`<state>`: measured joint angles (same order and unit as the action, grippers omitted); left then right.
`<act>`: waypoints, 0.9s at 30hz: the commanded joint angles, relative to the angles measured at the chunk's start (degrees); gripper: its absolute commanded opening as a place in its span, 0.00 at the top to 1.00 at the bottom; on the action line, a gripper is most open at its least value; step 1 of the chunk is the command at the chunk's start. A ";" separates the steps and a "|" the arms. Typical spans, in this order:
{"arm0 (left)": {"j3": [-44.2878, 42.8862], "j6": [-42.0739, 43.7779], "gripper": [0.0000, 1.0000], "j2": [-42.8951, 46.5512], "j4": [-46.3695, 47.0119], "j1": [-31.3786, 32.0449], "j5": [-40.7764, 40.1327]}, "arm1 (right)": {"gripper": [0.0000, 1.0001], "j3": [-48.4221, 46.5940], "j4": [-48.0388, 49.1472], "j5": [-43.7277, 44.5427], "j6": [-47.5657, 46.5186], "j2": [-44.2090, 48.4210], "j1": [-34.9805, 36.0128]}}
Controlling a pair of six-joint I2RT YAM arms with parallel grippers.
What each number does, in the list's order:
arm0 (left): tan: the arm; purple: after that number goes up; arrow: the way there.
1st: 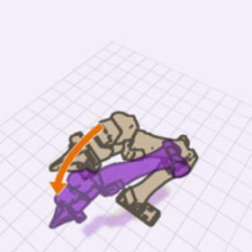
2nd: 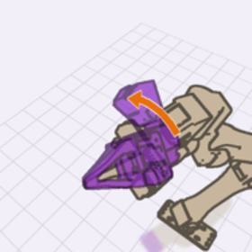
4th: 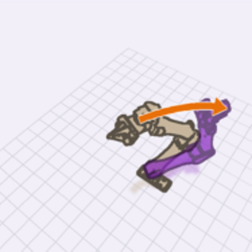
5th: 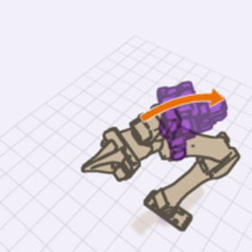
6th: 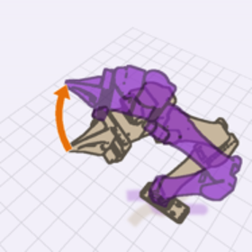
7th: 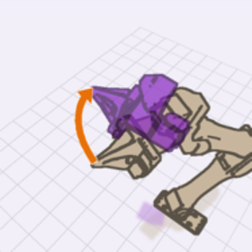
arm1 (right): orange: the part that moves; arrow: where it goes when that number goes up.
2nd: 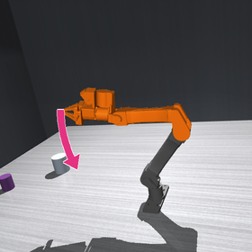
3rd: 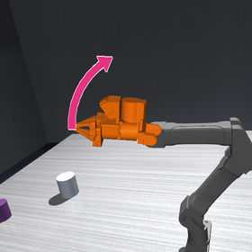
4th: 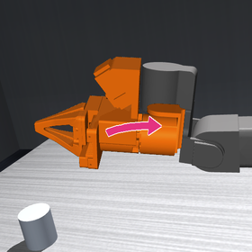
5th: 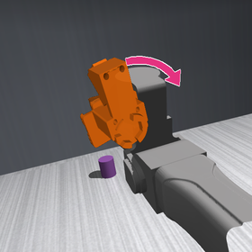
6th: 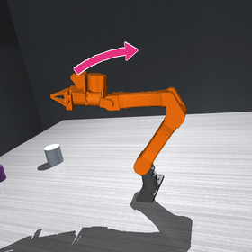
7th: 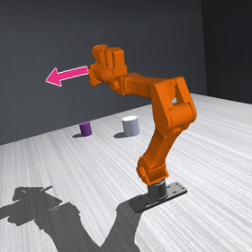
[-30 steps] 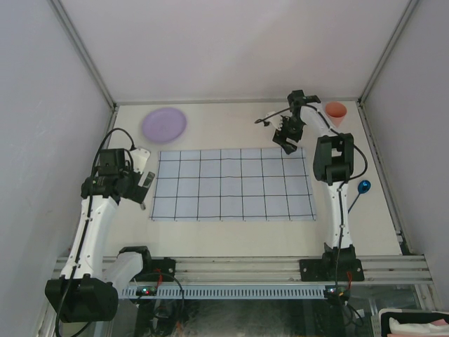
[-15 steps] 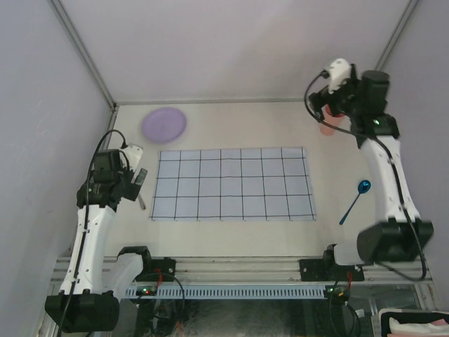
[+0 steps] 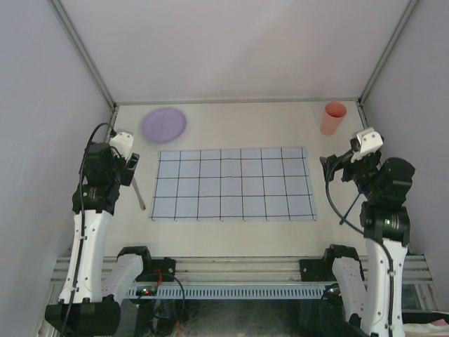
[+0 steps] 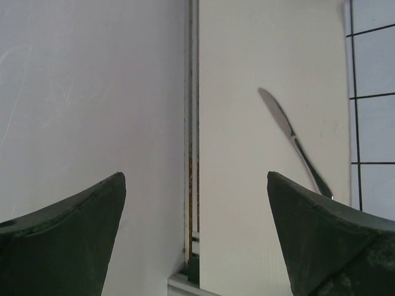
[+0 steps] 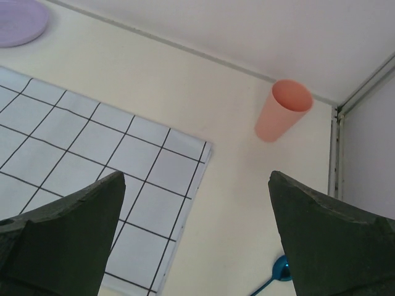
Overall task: Set the dinner table for one person
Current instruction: Pick up the plate at the center of the board.
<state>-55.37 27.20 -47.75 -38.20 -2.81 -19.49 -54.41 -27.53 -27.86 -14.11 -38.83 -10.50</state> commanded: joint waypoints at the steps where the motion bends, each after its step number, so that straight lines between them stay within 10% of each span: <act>1: -0.34 6.45 0.00 -5.93 7.08 -0.36 11.68 | 0.00 3.06 -4.71 -0.34 1.61 7.11 -0.35; 27: -49.17 32.13 0.19 -73.40 -1.83 3.43 24.95 | 0.00 0.18 -15.11 -2.13 1.04 8.23 -8.20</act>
<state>-98.19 56.73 -118.80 -34.72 -1.45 3.29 -52.16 -42.35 -29.45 -12.27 -31.31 -16.88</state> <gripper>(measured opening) 0.811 0.995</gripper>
